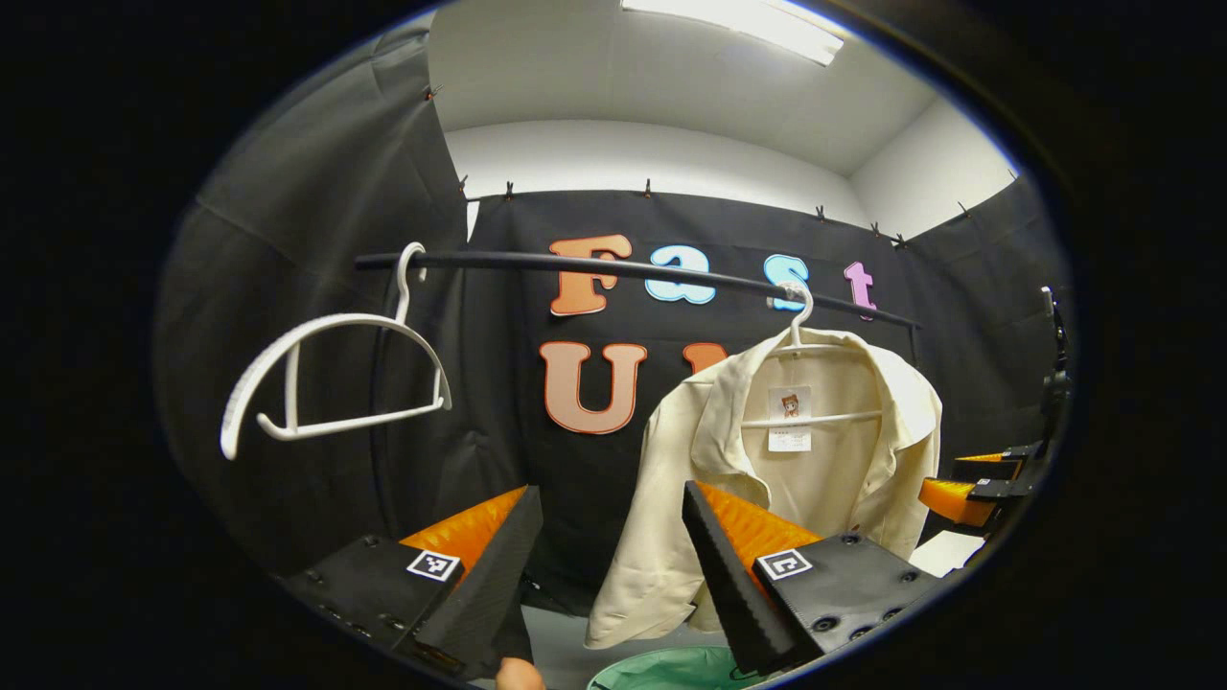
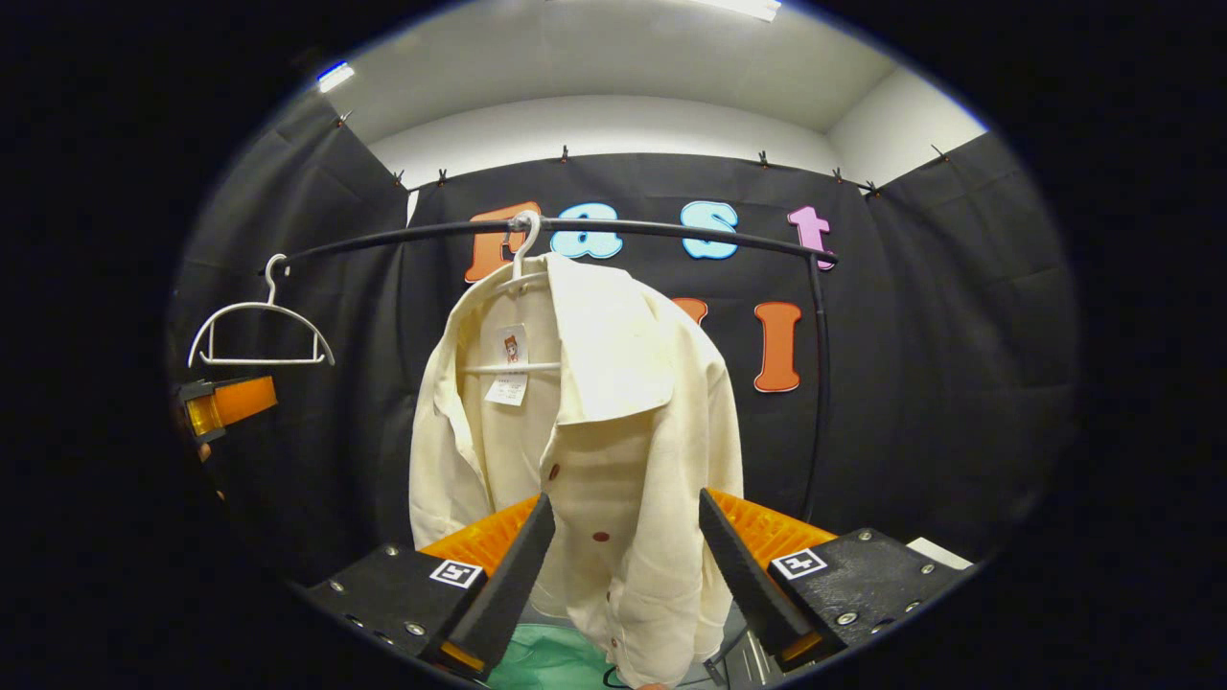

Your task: Grasp the clothes on the hanger with both hands and then place them into the laundry hamper below.

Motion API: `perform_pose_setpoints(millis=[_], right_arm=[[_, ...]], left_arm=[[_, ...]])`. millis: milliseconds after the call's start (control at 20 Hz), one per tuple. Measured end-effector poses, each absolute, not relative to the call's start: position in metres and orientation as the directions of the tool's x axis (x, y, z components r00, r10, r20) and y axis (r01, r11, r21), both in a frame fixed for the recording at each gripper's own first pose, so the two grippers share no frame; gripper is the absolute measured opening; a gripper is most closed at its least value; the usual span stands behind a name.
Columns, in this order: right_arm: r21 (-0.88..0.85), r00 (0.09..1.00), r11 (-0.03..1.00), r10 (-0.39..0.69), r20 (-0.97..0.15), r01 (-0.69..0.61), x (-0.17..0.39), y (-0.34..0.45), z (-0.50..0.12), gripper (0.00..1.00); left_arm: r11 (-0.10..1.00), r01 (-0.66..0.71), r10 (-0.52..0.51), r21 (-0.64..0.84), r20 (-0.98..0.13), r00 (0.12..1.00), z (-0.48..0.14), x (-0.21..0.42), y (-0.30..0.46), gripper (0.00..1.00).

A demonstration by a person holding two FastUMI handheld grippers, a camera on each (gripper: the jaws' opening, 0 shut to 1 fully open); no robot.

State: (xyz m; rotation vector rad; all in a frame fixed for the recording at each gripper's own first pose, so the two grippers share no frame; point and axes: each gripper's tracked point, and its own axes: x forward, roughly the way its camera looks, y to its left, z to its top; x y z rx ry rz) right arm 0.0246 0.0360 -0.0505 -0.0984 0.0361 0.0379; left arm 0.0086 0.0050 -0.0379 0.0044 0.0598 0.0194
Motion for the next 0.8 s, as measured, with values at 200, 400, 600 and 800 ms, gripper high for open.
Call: perform_pose_setpoints(millis=[200,400,600,800], right_arm=[[-0.09,0.996,0.994,0.053,-0.067,-0.059,0.039,0.042,-0.074,0.94],[-0.092,0.997,0.995,0.033,-0.064,-0.039,0.054,0.033,-0.089,0.94],[-0.065,0.998,0.997,0.042,-0.048,-0.045,0.065,0.037,-0.091,0.94],[-0.044,0.999,0.998,0.032,-0.028,-0.034,0.079,0.04,-0.091,0.94]], left_arm=[[1.0,-0.01,0.009,-0.005,-0.096,0.995,-0.058,0.017,0.0,0.97],[0.999,0.024,-0.027,-0.03,-0.096,0.995,-0.07,0.029,-0.013,0.97],[0.995,0.083,-0.087,-0.047,-0.095,0.992,-0.08,0.044,-0.041,1.0],[0.986,0.154,-0.158,-0.064,-0.078,0.984,-0.084,0.062,-0.076,0.97]])
